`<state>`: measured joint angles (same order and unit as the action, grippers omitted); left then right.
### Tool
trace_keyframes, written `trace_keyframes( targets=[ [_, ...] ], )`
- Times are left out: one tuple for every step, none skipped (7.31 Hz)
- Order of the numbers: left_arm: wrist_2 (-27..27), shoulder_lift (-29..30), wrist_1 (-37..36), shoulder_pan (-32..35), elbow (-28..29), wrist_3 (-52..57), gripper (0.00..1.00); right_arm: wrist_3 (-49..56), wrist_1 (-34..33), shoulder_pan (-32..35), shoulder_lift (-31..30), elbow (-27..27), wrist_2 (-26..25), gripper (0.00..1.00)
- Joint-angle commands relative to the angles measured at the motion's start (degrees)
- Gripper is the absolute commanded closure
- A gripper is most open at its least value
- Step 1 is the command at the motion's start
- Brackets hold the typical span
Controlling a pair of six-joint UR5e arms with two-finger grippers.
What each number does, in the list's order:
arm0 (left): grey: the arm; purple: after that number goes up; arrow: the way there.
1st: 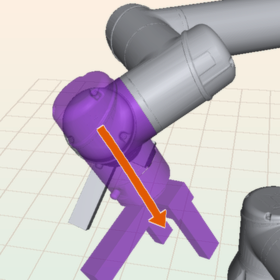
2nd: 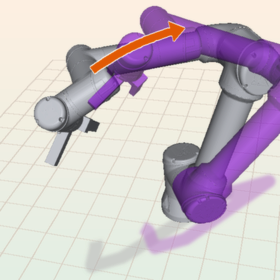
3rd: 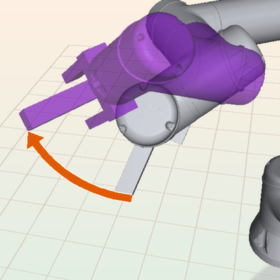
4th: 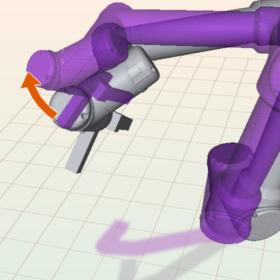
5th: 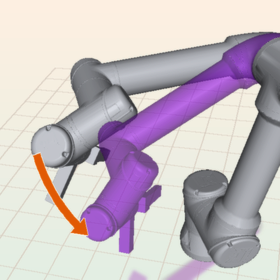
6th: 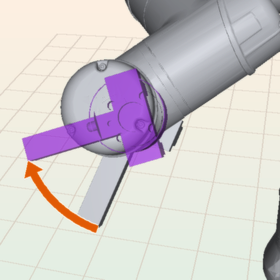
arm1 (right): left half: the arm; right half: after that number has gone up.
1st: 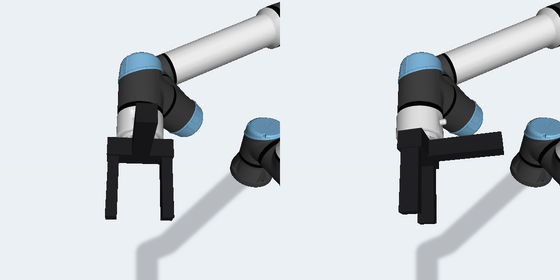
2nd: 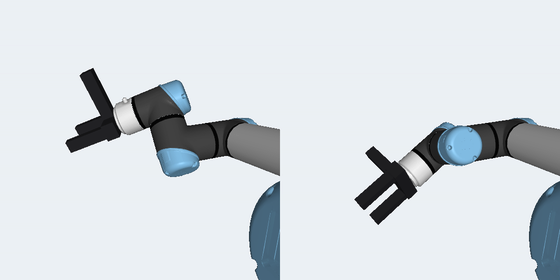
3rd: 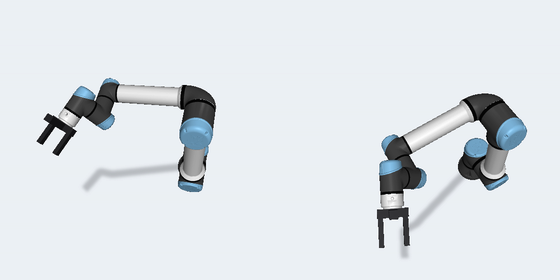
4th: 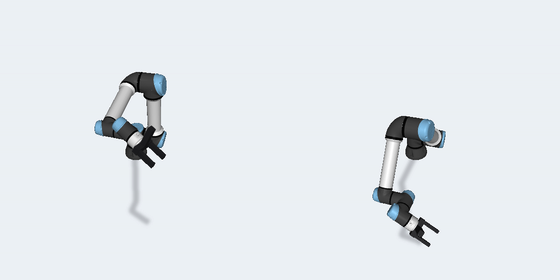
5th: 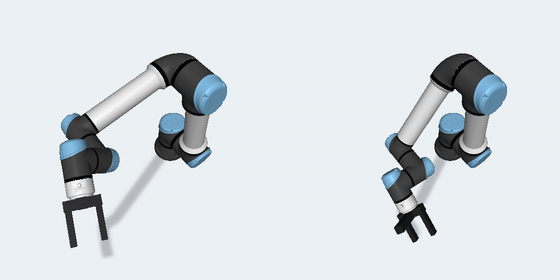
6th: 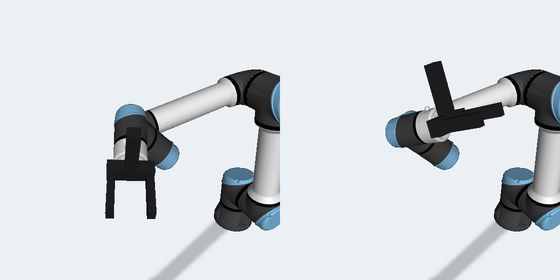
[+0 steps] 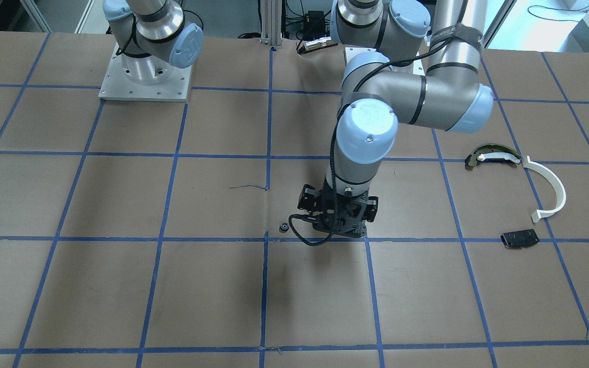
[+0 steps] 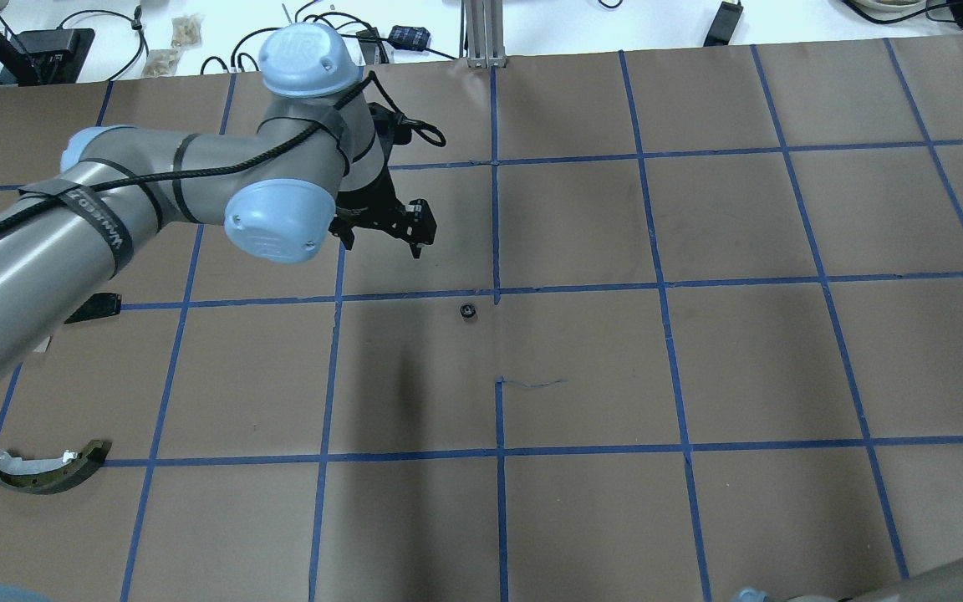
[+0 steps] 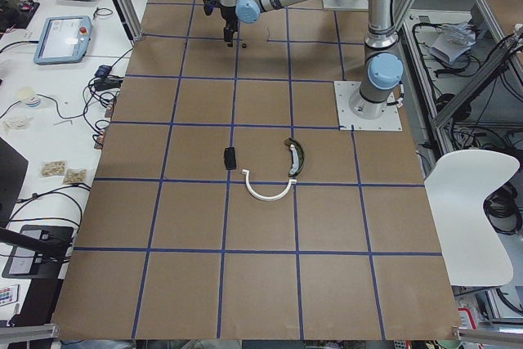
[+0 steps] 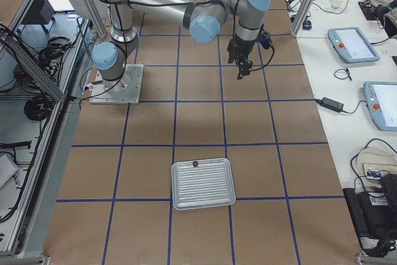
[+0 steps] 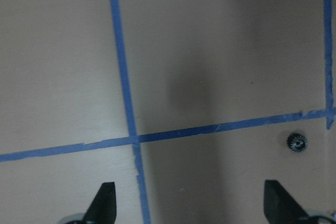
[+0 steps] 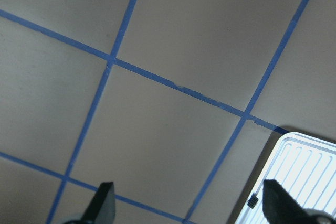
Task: Place bearing gear from tray to pile
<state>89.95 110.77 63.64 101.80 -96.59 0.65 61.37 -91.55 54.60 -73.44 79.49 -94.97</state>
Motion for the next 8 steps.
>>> trace_keyframes(
  targets=[
    [-0.21, 4.26, -3.94, 4.63, -0.09, -0.21, 0.00, 18.68, -0.56, -13.76, 6.08, -0.04, 2.77, 0.01],
    [-1.17, 6.45, -5.09, 4.90, -0.09, -0.12, 0.00, 27.23, -2.91, -17.30, 8.90, 0.22, 3.21, 0.02],
    [-2.05, 8.39, -5.89, 5.08, -0.17, -0.21, 0.03, 39.50, -6.33, -18.98, 12.15, 0.23, 4.78, 0.05],
    [-2.14, 9.28, -6.07, 5.17, -0.35, -0.12, 0.03, 45.62, -6.19, -22.22, 14.96, 0.31, 4.97, 0.05],
    [-2.32, 9.90, -6.07, 5.17, -0.70, -1.16, 0.03, 51.17, -6.28, -22.95, 16.73, 0.14, 4.80, 0.06],
    [-3.36, 10.08, -6.07, 5.17, -0.79, -1.87, 0.03, 59.05, -6.80, -23.04, 17.45, 0.31, 4.97, 0.06],
    [-3.46, 10.52, -5.90, 5.17, -0.96, -1.79, 0.03, 67.31, -7.59, -23.13, 18.41, 0.40, 4.88, 0.06],
    [-3.29, 10.69, -5.90, 5.43, -1.31, -1.62, 0.04, 68.70, -7.51, -24.18, 18.59, 0.49, 4.88, 0.07]
  ],
)
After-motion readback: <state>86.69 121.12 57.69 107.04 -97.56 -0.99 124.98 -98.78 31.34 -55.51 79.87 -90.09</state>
